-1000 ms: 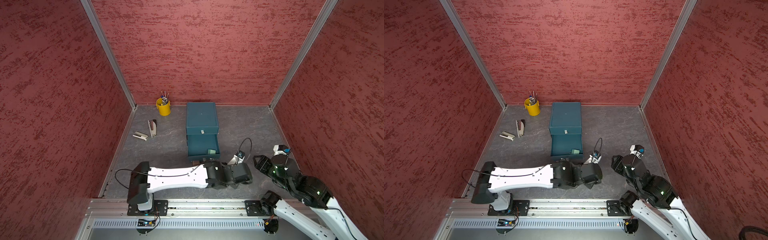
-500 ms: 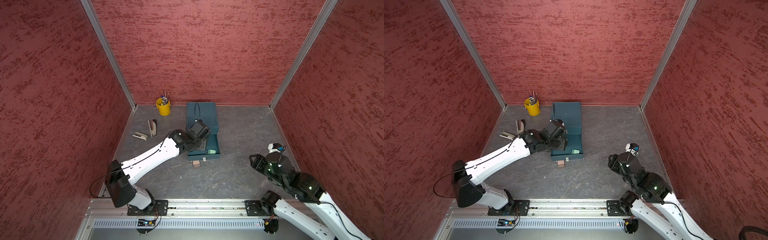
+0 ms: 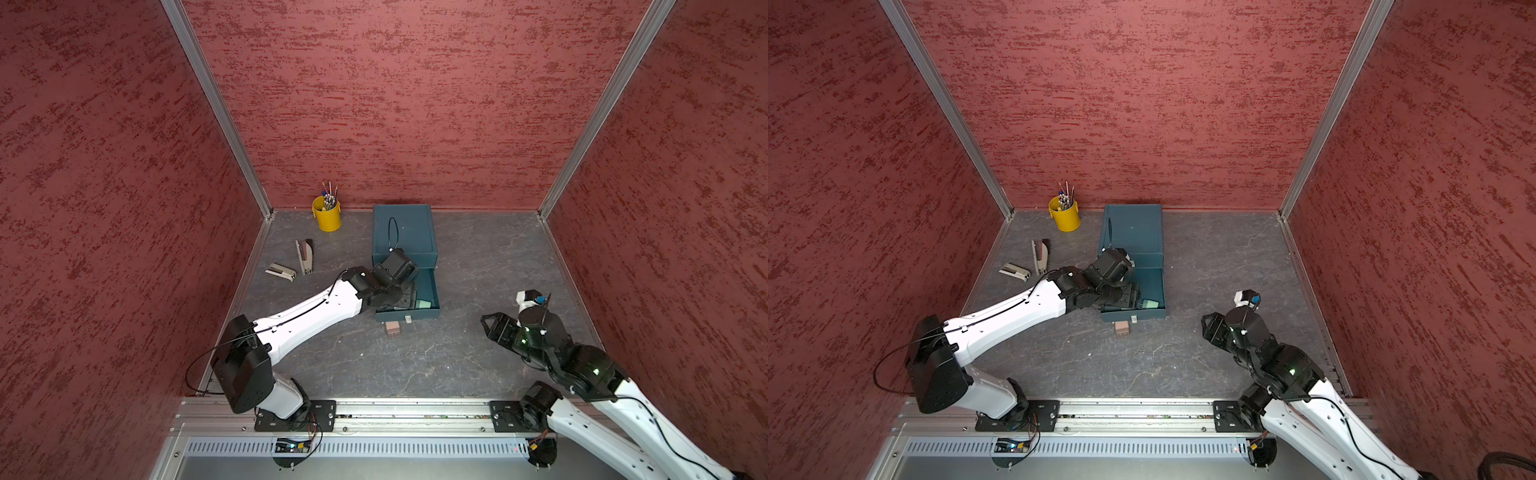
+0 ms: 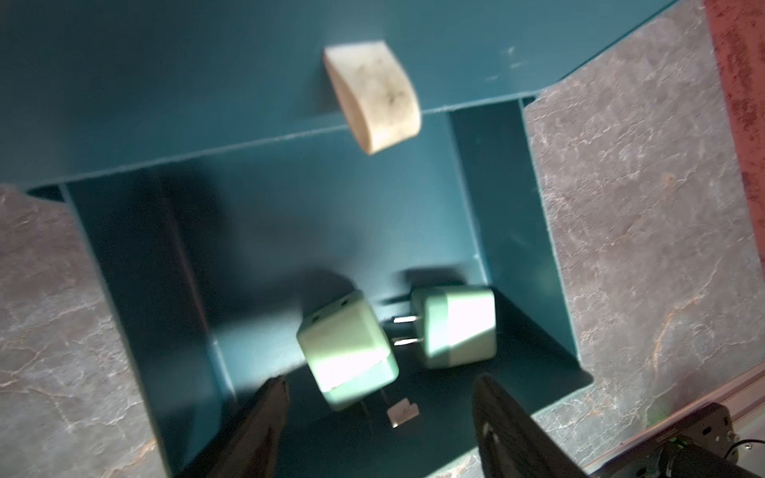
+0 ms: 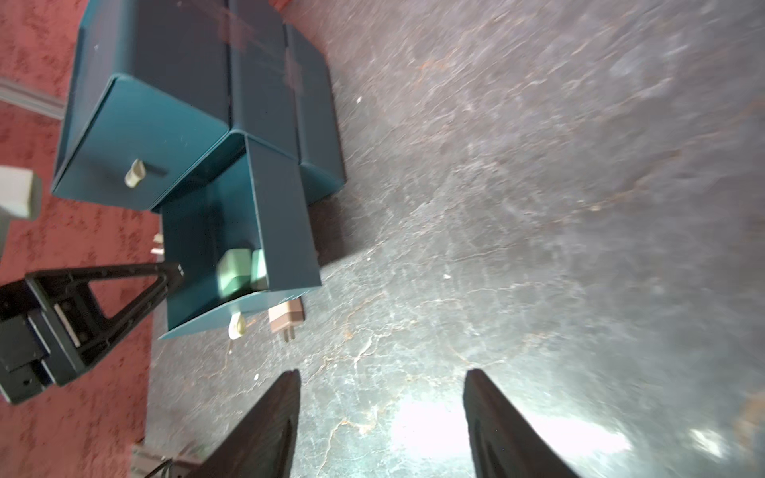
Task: Place the plugs into the drawer by color
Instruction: Place the plug in the drawer, then close the drawer in the storage box.
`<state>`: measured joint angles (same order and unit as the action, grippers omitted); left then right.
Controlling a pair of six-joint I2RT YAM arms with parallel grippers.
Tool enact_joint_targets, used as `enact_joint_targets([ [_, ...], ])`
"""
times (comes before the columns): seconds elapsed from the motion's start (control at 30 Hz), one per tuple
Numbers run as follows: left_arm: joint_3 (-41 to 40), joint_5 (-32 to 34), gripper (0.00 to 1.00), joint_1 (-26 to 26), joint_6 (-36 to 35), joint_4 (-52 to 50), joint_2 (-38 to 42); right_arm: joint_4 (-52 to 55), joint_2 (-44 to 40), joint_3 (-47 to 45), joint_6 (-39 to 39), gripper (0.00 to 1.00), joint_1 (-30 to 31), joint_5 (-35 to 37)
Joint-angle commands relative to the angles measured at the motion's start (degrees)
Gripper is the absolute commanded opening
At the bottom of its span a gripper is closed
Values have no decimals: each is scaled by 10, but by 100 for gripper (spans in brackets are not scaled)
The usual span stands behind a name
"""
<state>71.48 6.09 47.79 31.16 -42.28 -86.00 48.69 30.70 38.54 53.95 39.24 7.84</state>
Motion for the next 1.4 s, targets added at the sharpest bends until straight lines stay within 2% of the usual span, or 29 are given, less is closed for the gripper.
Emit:
enact_joint_targets([
  [0.0,21,7,76,-2,-6,8,26,-101,-10,-19,-17,69,9,-66],
  [0.1,56,15,76,-3,-16,-20,40,-142,8,-32,-26,68,24,-86],
  [0.2,101,33,76,-13,-31,-58,61,-189,26,-45,-39,61,52,-86],
  [0.3,145,47,76,-45,-48,-88,80,-235,60,-51,-58,41,87,-75],
  [0.43,168,38,76,-118,-69,-88,80,-305,116,-74,-67,28,142,-34],
  [0.53,168,-25,76,-179,-67,-65,61,-364,150,-94,-59,27,169,-16],
  [0.63,172,-51,75,-208,-69,-48,32,-396,178,-96,-58,28,197,9],
  [0.77,180,-89,75,-225,-77,-28,-12,-414,218,-86,-59,28,217,18],
  [0.9,183,-106,69,-250,-65,-18,-46,-425,249,-79,-61,28,231,20],
  [1.17,178,-166,60,-278,-57,10,-88,-466,280,-89,-64,28,248,34],
  [1.37,155,-180,59,-283,-58,23,-87,-476,304,-82,-71,28,249,44],
])
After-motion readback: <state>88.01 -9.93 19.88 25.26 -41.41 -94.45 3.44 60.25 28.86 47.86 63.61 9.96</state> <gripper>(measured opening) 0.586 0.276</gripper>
